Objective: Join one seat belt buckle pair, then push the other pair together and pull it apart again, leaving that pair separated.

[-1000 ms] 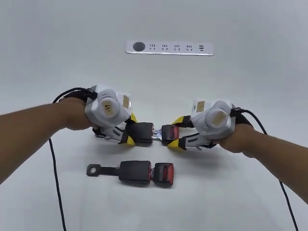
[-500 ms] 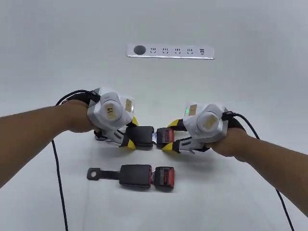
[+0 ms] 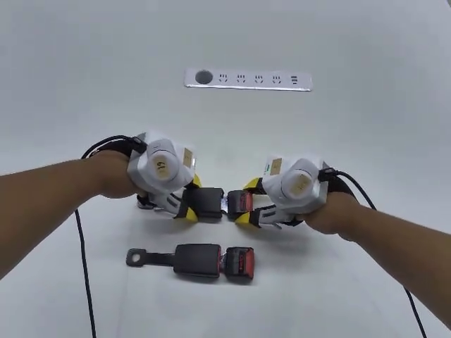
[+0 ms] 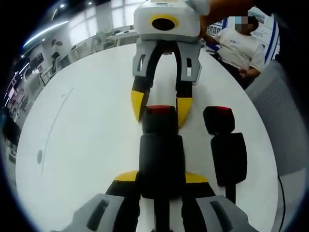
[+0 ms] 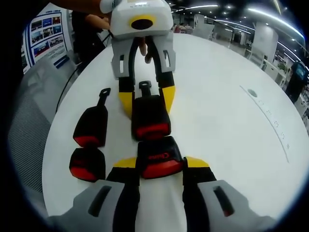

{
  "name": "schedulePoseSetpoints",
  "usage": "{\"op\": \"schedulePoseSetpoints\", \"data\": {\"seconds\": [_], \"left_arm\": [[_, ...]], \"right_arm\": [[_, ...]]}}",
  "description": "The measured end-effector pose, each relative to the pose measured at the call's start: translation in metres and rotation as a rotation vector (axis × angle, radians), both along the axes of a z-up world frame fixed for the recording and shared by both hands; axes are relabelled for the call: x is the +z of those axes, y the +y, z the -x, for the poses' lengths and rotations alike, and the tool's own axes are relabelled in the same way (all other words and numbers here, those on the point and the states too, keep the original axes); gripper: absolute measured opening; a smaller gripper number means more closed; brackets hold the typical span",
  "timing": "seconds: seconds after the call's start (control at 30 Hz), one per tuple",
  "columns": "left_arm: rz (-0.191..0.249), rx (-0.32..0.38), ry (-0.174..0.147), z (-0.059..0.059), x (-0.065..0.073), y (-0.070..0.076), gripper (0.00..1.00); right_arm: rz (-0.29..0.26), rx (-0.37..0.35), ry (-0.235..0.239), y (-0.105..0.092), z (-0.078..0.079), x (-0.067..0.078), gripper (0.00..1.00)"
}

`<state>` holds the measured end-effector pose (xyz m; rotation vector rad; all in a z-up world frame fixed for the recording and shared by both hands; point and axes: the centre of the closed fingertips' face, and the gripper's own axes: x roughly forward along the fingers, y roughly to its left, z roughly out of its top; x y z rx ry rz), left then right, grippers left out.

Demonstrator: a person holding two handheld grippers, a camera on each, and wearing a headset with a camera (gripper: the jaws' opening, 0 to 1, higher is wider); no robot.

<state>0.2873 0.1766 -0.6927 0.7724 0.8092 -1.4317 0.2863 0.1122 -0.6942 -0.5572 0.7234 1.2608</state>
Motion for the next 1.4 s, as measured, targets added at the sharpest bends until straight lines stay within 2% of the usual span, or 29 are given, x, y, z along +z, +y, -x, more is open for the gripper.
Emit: {"op": "schedulePoseSetpoints", "data": {"seconds": [1.03, 1.27, 1.4], "left_arm": [[0.023, -0.006, -0.003, 0.0042, 0.0006, -0.0022, 0.34], [0.067, 0.019, 0.001, 0.0065, 0.0029, -0.0029, 0.34], [0.076, 0.025, -0.003, 0.0069, 0.0045, -0.0047, 0.34]], "right_arm": [[0.002, 0.023, -0.011, -0.0009, 0.0004, 0.0007, 0.33], [-0.005, 0.029, -0.011, -0.0018, -0.0008, 0.0001, 0.33], [-0.019, 0.028, -0.012, -0.0013, -0.0002, 0.0008, 0.33]]}}
